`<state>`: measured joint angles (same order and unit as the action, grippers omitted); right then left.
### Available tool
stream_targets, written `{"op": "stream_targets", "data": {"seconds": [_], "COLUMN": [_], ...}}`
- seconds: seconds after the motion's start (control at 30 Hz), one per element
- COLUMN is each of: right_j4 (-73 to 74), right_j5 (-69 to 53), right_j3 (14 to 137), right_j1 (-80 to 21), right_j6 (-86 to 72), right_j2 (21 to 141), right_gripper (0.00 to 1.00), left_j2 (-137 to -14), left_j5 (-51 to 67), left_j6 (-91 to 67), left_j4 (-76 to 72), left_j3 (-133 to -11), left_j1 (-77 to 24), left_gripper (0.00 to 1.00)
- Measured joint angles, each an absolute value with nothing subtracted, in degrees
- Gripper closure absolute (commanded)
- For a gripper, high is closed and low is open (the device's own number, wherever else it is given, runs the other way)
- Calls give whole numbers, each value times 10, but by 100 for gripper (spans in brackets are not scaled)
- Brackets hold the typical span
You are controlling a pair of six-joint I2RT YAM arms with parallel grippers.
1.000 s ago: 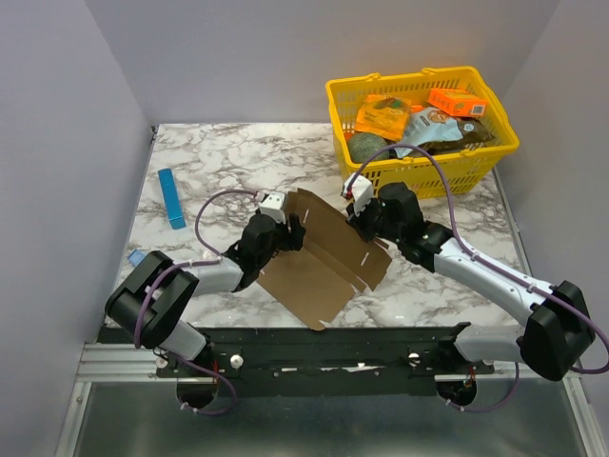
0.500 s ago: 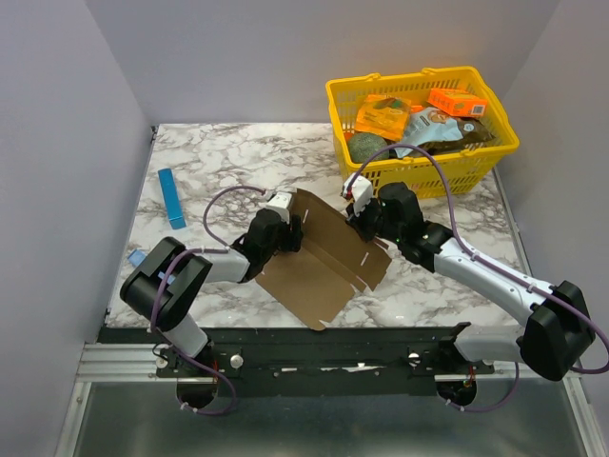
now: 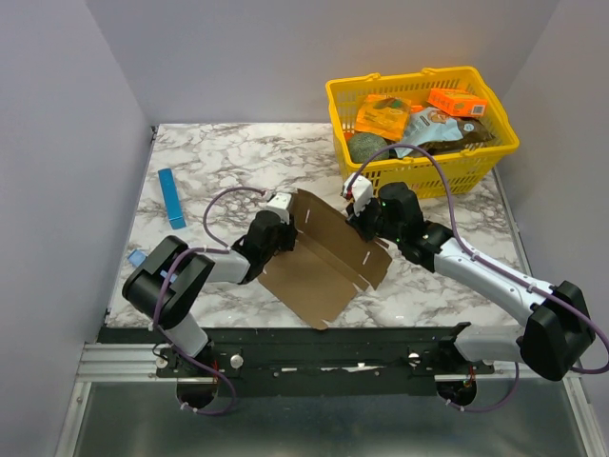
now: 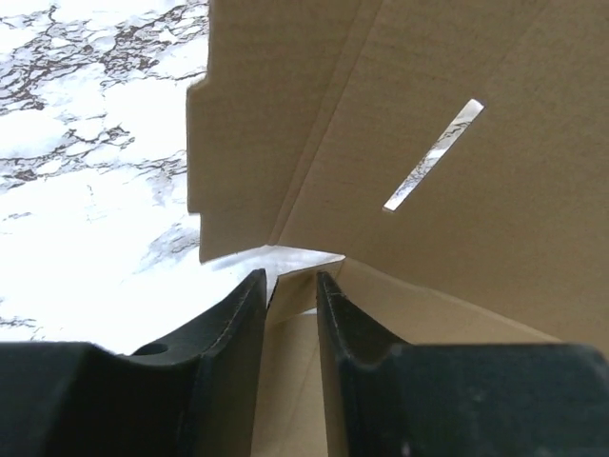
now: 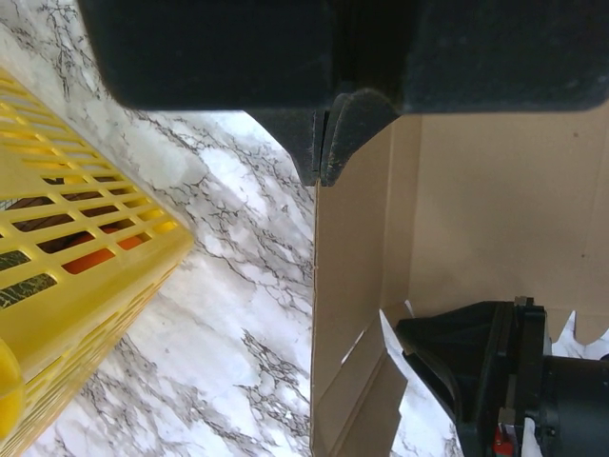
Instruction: Fold the paper box
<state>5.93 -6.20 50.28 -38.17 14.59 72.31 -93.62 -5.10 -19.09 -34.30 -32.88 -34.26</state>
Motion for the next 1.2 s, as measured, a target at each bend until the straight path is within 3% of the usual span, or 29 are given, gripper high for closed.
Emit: {"op": "stream_targets", "data": {"seconds": [0.47,0.53,0.73,0.9,1.0,1.2], "right_j4": [56,56,38,13,-2,-14], "right_j5": [-62,-62,-54,-17,24,103], "right_j3": [503,503,481,453,443,441], "right_j1": [-382,-382,-405,-455,-492,-521], "right_j6": [149,150,155,167,175,185], "right_j2": [724,724,719,705,704,712], "right_gripper": [99,99,99,99,99,99], "left_j2": [-933,-936,-900,-795,-731,-659], "left_j5": [-55,-57,-63,-70,-73,-79], "left_j6": [-234,-239,-252,-261,-277,-317], "left_j4": [-402,-408,-399,-359,-348,-338], "left_j3": [-291,-290,-269,-238,-217,-137], "left_j1": [-402,-404,-410,-410,-410,-411], "left_gripper": [69,64,35,31,22,25]}}
